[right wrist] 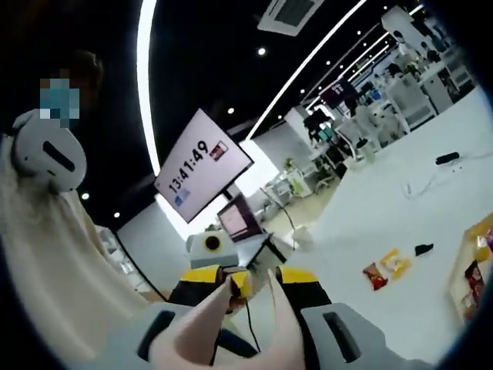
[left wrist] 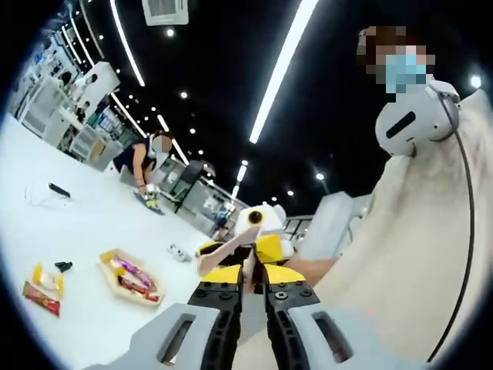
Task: Place the target food into the container with the food tongs after gripping and lifting it, then release it inside without dropping or visibly crushing the food.
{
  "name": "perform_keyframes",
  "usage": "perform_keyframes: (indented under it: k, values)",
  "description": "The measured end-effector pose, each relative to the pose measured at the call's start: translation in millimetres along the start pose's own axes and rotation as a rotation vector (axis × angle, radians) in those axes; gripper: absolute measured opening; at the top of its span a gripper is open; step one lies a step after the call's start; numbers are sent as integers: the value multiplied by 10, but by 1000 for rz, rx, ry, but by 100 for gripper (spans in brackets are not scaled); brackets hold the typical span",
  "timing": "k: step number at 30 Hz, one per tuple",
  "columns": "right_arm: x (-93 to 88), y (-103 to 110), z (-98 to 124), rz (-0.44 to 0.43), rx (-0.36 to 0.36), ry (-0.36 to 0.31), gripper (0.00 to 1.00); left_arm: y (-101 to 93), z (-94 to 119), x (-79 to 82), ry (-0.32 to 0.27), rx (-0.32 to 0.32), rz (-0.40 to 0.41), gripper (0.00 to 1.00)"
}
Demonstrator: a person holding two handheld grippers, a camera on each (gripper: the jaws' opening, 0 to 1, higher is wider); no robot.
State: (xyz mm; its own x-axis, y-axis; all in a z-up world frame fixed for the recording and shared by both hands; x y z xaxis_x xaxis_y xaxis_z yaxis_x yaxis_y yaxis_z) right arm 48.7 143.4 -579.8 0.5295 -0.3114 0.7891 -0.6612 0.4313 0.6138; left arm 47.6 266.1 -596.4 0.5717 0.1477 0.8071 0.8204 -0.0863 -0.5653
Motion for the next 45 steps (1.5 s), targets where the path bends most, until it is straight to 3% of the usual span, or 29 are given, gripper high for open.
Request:
perform_keyframes:
  k: [6,10,13,18,23,27,30,37,45]
  values:
    - [16,-243,68,21,-126,30,27,156,146,-129,67,139,-7,19]
    - [24,-323,56,36,-163,51,27,300,213,-240,127,261,-15,34]
    - [13,-343,18,52,-180,73,27,378,258,-308,151,311,-18,32]
    - [-26,-513,-70,123,-264,170,27,474,342,-426,194,387,-13,29]
    - [-21,-747,-183,207,-339,251,27,498,427,-526,204,420,7,30]
    - [17,-910,-293,237,-329,286,27,554,516,-594,204,474,31,38]
    - [44,-1035,-339,323,-341,365,27,567,575,-632,211,494,42,38]
    - [112,-1317,-403,445,-343,489,27,588,643,-646,213,510,61,37]
    - [77,-1549,-497,496,-339,576,27,610,630,-660,190,522,73,40]
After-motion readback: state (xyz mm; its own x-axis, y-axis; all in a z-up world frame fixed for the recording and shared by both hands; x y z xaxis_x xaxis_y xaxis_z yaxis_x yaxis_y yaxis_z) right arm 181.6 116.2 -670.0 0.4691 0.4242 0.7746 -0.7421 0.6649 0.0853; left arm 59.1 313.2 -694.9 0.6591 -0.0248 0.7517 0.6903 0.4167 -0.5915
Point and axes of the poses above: the point that each gripper's makers call its tool centre point, and the gripper's own axes: z roughly backward along the fingers, y roughly to its left, x roughly out of its top, the point moved 6 cm from there along z, roughly backward along the fingers
